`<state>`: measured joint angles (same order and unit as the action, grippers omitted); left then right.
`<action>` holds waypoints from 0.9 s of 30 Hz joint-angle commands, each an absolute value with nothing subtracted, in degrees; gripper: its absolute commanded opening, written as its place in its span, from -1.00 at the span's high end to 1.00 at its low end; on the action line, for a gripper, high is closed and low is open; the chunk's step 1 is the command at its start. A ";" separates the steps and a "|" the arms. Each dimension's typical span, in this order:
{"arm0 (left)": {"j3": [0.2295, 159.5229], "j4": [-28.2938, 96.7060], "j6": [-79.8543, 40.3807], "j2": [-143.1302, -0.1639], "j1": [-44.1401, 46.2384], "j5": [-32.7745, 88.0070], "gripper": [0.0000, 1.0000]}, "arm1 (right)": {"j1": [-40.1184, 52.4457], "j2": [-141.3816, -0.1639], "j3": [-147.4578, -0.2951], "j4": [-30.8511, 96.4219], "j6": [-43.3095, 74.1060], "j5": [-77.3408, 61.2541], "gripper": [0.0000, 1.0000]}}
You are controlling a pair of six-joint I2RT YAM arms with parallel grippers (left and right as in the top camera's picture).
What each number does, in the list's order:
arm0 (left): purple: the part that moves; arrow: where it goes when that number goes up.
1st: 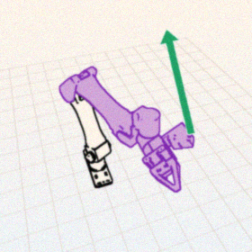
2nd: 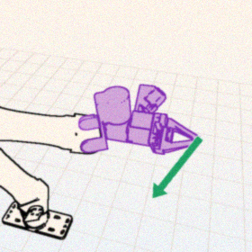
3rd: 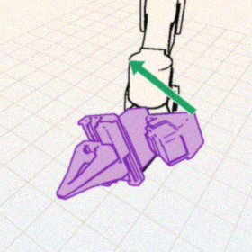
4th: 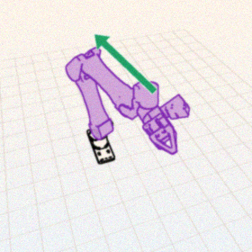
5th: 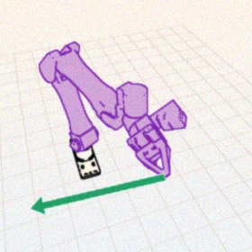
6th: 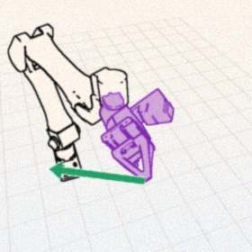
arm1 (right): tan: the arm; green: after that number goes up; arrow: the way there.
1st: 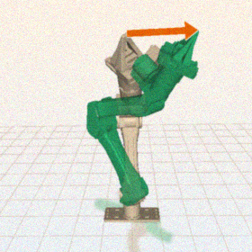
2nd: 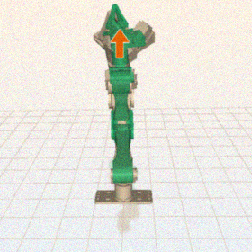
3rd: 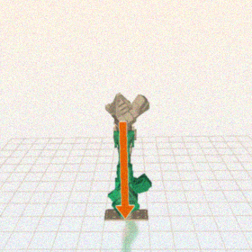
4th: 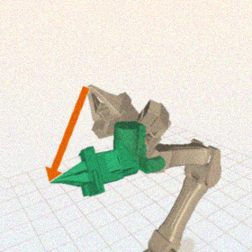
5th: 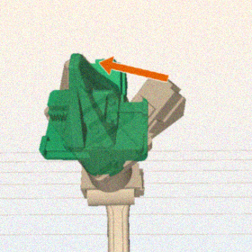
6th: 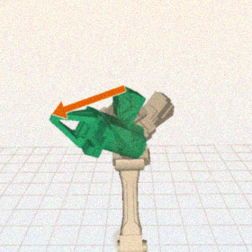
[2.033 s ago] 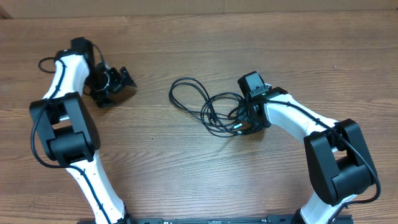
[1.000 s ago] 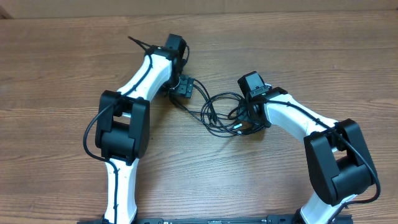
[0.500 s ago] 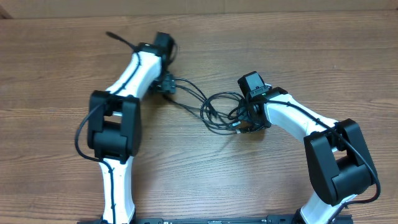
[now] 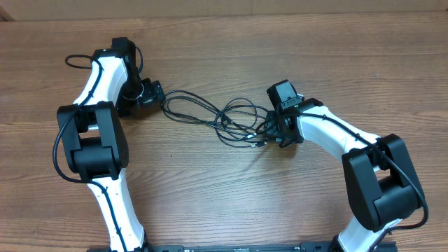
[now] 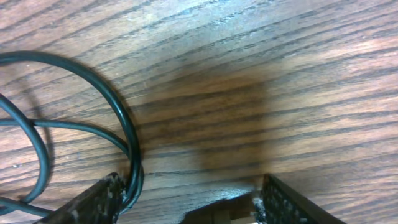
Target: Untangle cables
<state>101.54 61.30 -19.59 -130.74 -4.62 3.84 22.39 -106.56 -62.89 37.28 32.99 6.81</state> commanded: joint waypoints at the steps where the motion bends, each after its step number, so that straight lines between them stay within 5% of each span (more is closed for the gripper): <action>1: 99.15 59.27 -19.20 -135.15 -3.25 3.46 -0.98 | 22.11 -107.44 -61.01 38.68 33.08 8.05 -0.46; 14: 106.06 62.85 -7.55 -135.11 6.52 4.05 -0.99 | 22.41 -107.39 -77.32 47.77 24.75 -2.70 -0.70; 27: 106.24 60.84 -6.44 -135.11 12.60 -2.00 -0.99 | 22.83 -108.97 -72.60 39.75 18.26 1.67 -0.75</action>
<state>105.93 61.04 -7.46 -133.01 12.23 0.12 22.33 -107.63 -74.50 41.15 21.39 -0.80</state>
